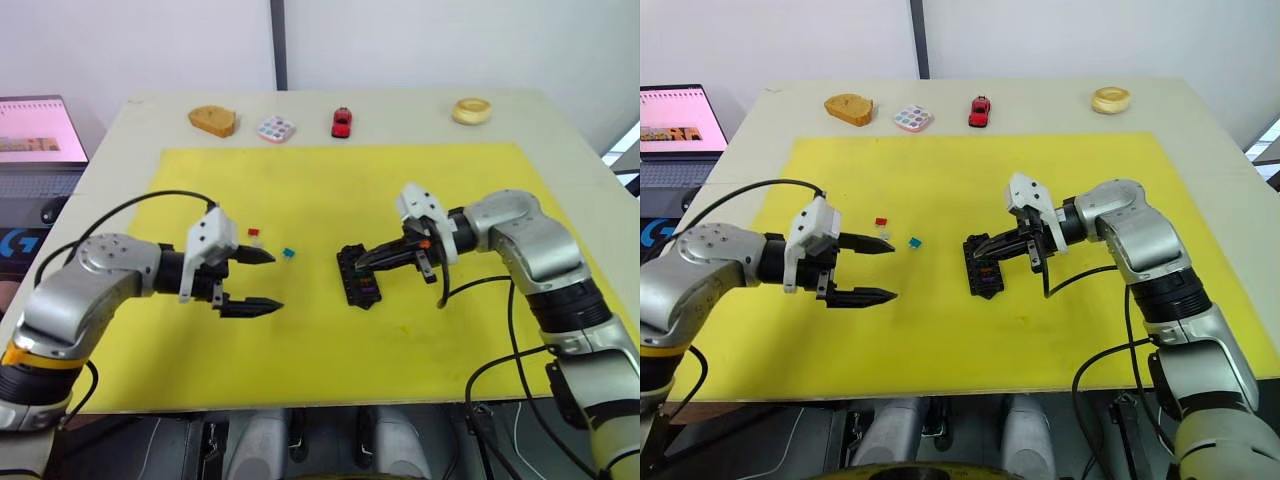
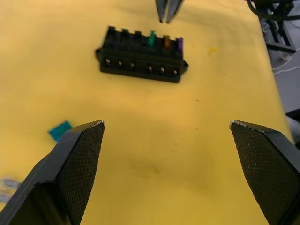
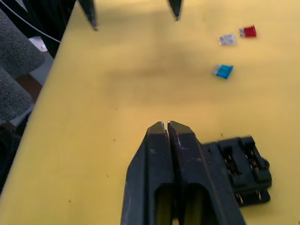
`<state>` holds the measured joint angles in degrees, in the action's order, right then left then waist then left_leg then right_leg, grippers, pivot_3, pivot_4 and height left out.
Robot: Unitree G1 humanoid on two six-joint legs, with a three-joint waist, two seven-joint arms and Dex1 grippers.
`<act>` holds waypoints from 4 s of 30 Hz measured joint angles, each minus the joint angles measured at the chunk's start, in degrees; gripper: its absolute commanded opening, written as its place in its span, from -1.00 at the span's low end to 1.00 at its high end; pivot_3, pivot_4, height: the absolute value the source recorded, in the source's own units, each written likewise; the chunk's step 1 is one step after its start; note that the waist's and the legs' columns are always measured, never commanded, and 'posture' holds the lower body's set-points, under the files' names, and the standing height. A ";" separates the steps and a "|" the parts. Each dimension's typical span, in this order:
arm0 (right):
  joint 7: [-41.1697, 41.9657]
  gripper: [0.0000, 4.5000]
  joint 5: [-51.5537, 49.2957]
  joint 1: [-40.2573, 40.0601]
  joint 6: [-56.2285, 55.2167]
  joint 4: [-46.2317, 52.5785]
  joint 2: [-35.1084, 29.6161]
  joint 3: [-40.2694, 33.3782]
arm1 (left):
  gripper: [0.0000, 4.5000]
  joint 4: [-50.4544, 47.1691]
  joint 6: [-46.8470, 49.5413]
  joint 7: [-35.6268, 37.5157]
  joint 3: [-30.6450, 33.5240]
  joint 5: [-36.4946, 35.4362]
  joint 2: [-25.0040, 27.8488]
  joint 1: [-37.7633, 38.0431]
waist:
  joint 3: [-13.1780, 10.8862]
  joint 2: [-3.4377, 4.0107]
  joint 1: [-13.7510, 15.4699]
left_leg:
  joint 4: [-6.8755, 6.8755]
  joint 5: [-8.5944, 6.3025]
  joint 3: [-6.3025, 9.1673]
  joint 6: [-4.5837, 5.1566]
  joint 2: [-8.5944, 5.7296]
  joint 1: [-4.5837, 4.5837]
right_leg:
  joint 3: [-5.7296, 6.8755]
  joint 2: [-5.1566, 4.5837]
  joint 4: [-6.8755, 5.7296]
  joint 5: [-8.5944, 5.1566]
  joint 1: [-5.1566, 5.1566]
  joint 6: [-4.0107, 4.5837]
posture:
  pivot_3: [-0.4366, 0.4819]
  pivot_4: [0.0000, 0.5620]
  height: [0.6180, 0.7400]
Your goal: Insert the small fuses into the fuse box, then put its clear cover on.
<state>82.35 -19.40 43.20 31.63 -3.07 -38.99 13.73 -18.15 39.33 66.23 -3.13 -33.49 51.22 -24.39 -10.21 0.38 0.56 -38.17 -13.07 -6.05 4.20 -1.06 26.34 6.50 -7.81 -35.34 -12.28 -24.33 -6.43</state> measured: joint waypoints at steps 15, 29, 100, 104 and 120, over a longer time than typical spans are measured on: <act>-1.99 -0.98 2.18 -1.57 -3.63 -3.07 0.84 1.24 | 1.00 -1.08 0.24 -0.53 -0.19 0.02 -0.66 1.82 | 0.00 0.00 -0.03 | 0.01 0.03 0.00 0.02 0.01 0.02 | 0.00 0.03 -0.02 0.00 -0.01 0.00 | -0.05 -0.47 1.00; -2.68 -0.98 1.20 -1.12 -1.87 -3.44 0.34 0.81 | 1.00 -1.81 0.20 -2.08 -0.21 0.04 -1.62 3.07 | 0.00 0.00 0.10 | 0.01 0.02 0.01 0.00 0.01 0.02 | 0.00 0.02 -0.02 0.00 0.00 0.00 | -0.05 -0.47 1.00; -35.82 0.98 3.39 4.21 -25.79 -58.83 -14.55 -32.45 | 1.00 28.11 -19.79 -13.82 26.79 9.05 -4.99 17.28 | -0.06 0.13 -1.67 | 0.32 0.03 -0.25 -0.08 0.04 0.03 | -0.05 -0.15 0.08 0.06 -0.20 0.07 | -0.05 -0.47 1.00; -34.49 0.98 3.47 4.83 -25.82 -58.30 -13.31 -31.94 | 1.00 28.17 -18.45 -13.67 26.70 8.90 -4.80 14.81 | -0.06 0.13 -1.32 | 0.28 0.03 -0.24 -0.08 0.03 0.04 | -0.03 -0.16 0.08 0.06 -0.18 0.07 | -0.05 -0.47 1.00; -19.45 0.98 -5.07 5.87 4.32 -6.94 0.06 -14.73 | 1.00 36.63 -4.79 0.22 8.33 6.34 -7.26 -5.27 | -0.04 0.10 -1.05 | 0.06 0.14 -0.15 0.10 0.07 0.06 | -0.01 0.02 -0.06 0.06 -0.10 0.05 | -0.05 -0.47 1.00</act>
<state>62.89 -24.48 49.07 35.95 -10.00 -38.93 -1.00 18.48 34.54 66.45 5.20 -27.15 43.96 -29.66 -10.25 0.48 -0.48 -38.10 -12.94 -6.20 4.31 -0.99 26.40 6.48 -7.79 -35.40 -12.22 -24.43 -6.38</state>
